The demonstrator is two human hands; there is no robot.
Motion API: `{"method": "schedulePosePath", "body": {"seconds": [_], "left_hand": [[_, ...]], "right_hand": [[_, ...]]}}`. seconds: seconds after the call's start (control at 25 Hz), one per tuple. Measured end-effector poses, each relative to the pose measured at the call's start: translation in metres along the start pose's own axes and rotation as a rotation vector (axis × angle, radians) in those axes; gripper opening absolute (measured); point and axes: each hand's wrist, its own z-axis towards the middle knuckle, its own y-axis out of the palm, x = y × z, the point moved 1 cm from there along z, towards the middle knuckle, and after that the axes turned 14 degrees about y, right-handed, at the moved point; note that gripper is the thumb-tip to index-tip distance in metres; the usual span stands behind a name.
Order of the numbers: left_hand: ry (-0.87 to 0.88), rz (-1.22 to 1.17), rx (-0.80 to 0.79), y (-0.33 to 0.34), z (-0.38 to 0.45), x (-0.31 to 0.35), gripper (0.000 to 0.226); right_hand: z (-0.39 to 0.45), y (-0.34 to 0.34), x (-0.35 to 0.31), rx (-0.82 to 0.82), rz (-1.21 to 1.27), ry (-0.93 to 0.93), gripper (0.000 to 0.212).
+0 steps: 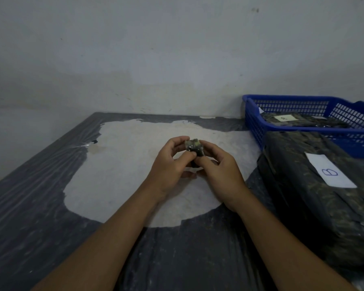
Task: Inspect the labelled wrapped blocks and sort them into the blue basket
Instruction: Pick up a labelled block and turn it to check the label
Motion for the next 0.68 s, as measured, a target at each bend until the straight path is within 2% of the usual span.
{"method": "schedulePosePath", "body": {"seconds": [0.48, 0.68], "left_hand": [[0.025, 0.050, 0.005, 0.0026, -0.0005, 0.0054, 0.033], [-0.034, 0.028, 0.021, 0.0014, 0.0007, 0.0031, 0.028]], "right_hand": [[0.0027, 0.0004, 0.0037, 0.026, 0.016, -0.014, 0.045], [0.0002, 0.0006, 0.0008, 0.010, 0.021, 0.002, 0.046]]}}
